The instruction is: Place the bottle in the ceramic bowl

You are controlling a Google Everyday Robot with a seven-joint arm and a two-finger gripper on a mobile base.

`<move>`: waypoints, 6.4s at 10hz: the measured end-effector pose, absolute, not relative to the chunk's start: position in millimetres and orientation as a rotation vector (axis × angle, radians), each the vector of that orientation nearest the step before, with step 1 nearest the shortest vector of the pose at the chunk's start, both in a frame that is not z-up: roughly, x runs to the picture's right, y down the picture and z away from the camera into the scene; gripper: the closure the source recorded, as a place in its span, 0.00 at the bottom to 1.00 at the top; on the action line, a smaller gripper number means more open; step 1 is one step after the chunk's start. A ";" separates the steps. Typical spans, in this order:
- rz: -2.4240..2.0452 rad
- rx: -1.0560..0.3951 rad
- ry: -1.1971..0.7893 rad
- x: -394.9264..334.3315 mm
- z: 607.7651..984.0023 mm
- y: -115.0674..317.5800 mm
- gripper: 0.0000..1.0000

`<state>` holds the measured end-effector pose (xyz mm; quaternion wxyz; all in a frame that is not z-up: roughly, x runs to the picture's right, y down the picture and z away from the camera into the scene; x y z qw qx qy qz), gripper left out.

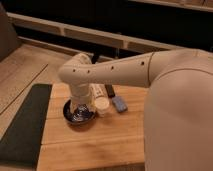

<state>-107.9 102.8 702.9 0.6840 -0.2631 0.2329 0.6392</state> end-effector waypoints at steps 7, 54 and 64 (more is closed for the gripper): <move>1.416 -0.387 0.288 -76.6 747.3 12.5 0.35; 1.124 -0.705 0.219 -64.6 977.8 3.2 0.35; 1.108 -0.574 0.137 -66.9 960.6 -55.3 1.00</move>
